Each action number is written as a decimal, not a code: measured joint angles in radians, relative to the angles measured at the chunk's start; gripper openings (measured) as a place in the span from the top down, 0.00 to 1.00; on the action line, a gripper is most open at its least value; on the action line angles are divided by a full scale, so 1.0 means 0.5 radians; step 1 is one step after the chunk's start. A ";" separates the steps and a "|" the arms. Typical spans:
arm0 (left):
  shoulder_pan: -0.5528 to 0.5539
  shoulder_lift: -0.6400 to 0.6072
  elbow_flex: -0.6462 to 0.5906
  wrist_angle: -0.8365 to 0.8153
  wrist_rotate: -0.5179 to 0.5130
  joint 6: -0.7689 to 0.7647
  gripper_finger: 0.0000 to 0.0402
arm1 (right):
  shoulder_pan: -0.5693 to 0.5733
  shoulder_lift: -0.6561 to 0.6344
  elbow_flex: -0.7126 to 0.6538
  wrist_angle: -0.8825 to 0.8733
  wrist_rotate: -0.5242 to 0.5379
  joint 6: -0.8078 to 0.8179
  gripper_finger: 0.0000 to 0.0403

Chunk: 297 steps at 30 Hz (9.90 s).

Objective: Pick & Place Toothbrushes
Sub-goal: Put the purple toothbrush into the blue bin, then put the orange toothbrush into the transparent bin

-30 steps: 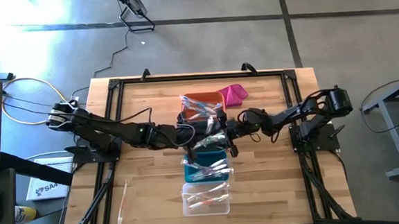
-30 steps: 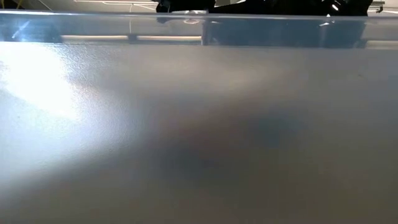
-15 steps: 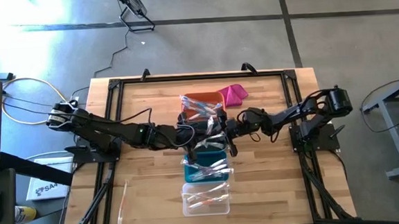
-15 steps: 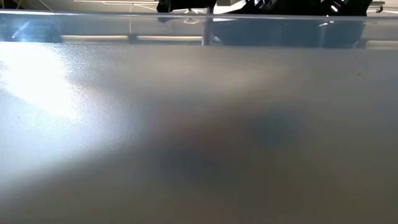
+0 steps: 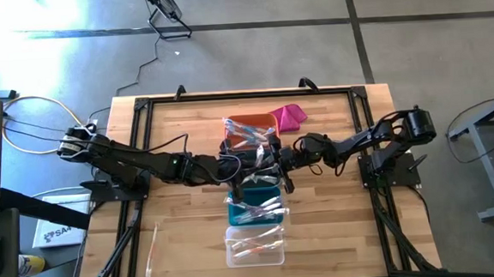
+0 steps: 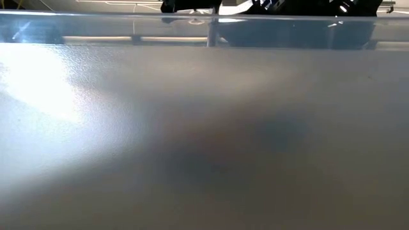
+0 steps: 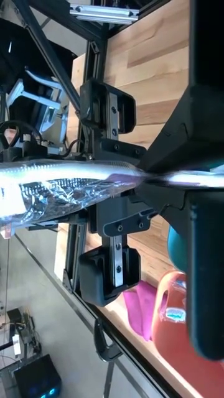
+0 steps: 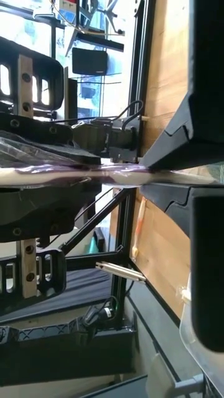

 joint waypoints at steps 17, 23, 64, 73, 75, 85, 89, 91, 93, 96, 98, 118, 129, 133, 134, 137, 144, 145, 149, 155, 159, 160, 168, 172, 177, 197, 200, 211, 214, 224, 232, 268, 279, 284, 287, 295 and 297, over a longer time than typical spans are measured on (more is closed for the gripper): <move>0.000 -0.001 0.000 -0.008 0.005 0.001 0.59 | 0.002 0.000 0.000 -0.010 -0.018 0.000 0.96; 0.000 -0.001 0.000 -0.008 0.010 0.002 0.58 | 0.002 0.000 0.000 -0.011 -0.016 0.001 0.96; -0.395 -0.840 -0.829 -0.073 -0.730 -0.231 0.58 | 0.153 -0.063 0.407 -1.385 -0.262 0.046 0.96; -0.395 -0.847 -0.877 -0.036 -0.722 -0.283 0.58 | 0.121 -0.046 0.405 -1.461 -0.353 0.086 0.96; -0.395 -0.847 -0.877 0.002 -0.725 -0.266 0.58 | 0.153 -0.046 0.406 -1.444 -0.372 0.120 0.96; -0.394 -0.848 -0.877 0.005 -0.713 -0.245 0.58 | 0.269 -0.046 0.405 -1.405 -0.070 -0.064 0.96; -0.394 -0.848 -0.876 0.005 -0.710 -0.246 0.58 | 0.223 -0.003 0.405 -1.415 -0.058 -0.126 0.96; -0.394 -0.848 -0.876 0.004 -0.708 -0.246 0.58 | 0.192 0.029 0.404 -1.432 -0.060 -0.170 0.96; -0.394 -0.848 -0.876 0.004 -0.707 -0.246 0.58 | 0.162 0.061 0.404 -1.432 -0.061 -0.207 0.96; -0.394 -0.848 -0.877 0.002 -0.707 -0.246 0.58 | 0.119 0.091 0.404 -1.446 -0.061 -0.240 0.96; -0.394 -0.847 -0.876 0.000 -0.707 -0.246 0.58 | 0.096 0.095 0.404 -1.473 -0.079 -0.269 0.96; -0.394 -0.847 -0.876 0.000 -0.706 -0.247 0.58 | 0.077 0.095 0.404 -1.686 -0.163 -0.369 0.86; -0.394 -0.847 -0.875 -0.001 -0.706 -0.247 0.58 | 0.106 0.095 0.404 -1.703 0.056 -0.357 0.65; -0.394 -0.847 -0.875 -0.001 -0.706 -0.247 0.58 | 0.104 0.095 0.404 -1.672 0.110 -0.382 0.64; -0.394 -0.847 -0.875 -0.002 -0.705 -0.247 0.58 | 0.104 0.095 0.404 -1.641 0.153 -0.381 0.65; -0.394 -0.847 -0.874 -0.004 -0.705 -0.247 0.58 | 0.104 0.081 0.404 -1.561 0.238 -0.288 0.68; -0.394 -0.847 -0.874 -0.007 -0.705 -0.247 0.58 | 0.133 -0.050 0.404 -1.590 0.157 -0.195 0.84; -0.394 -0.847 -0.874 -0.007 -0.704 -0.247 0.58 | 0.136 -0.064 0.404 -1.597 0.145 -0.195 0.88; -0.394 -0.846 -0.874 -0.005 -0.673 -0.248 0.58 | 0.158 -0.080 0.404 -1.608 0.143 -0.215 0.97; -0.394 -0.846 -0.874 -0.005 -0.493 -0.319 0.58 | 0.159 -0.079 0.404 -1.597 0.137 -0.193 0.96; -0.394 -0.846 -0.874 -0.007 -0.376 -0.321 0.58 | 0.159 -0.091 0.405 -1.484 0.215 -0.147 0.97; -0.394 -0.846 -0.874 -0.006 -0.356 -0.321 0.58 | 0.159 -0.111 0.405 -1.492 0.269 -0.124 0.98; -0.394 -0.846 -0.874 -0.005 -0.349 -0.323 0.58 | 0.176 -0.411 0.283 -1.597 0.355 -0.113 0.99; -0.394 -0.846 -0.874 -0.003 -0.349 -0.323 0.58 | 0.179 -0.641 0.112 -1.561 0.364 -0.141 0.99; -0.394 -0.846 -0.874 0.011 -0.349 -0.397 0.58 | 0.175 -0.970 -0.149 -1.332 0.364 -0.141 0.99; -0.395 -0.846 -0.874 0.008 -0.348 -0.817 0.58 | 0.175 -1.469 -0.465 -1.237 0.640 -0.157 0.99; -0.397 -0.847 -0.856 -0.044 -0.265 -1.041 0.58 | 0.175 -1.469 -0.465 -1.238 0.651 -0.157 0.99; -0.397 -0.847 -0.517 -0.761 0.332 -1.788 0.58 | 0.175 -1.468 -0.465 -1.250 0.681 -0.164 0.99; -0.397 -0.821 -0.457 -0.939 0.532 -2.091 0.58 | 0.175 -1.468 -0.465 -1.253 0.681 -0.164 0.99; -0.399 -0.568 -0.441 -1.538 1.216 -3.017 0.58 | 0.175 -1.468 -0.463 -1.267 0.680 -0.163 0.99; -0.532 -0.258 -0.440 -1.524 1.443 -3.130 0.58 | 0.175 -1.467 -0.463 -1.273 0.680 -0.196 0.99; -1.193 -0.076 -0.483 -1.954 1.214 -3.929 0.58 | 0.175 -1.466 -0.462 -1.288 0.680 -0.210 0.99; -1.193 -0.076 -0.607 -1.940 1.364 -3.935 0.58 | 0.175 -1.466 -0.462 -1.289 0.680 -0.211 0.99; -1.193 -0.076 -0.620 -1.929 1.415 -3.925 0.58 | 0.175 -1.466 -0.462 -1.289 0.680 -0.211 0.99; -1.193 -0.076 -0.620 -1.904 1.415 -3.912 0.58 | 0.175 -1.466 -0.462 -1.289 0.680 -0.211 0.99; -1.193 -0.076 -0.620 -1.894 1.408 -3.886 0.58 | 0.175 -1.466 -0.462 -1.290 0.680 -0.211 0.99; -1.193 -0.076 -0.620 -1.894 1.407 -3.854 0.58 | 0.175 -1.466 -0.462 -1.290 0.680 -0.211 0.99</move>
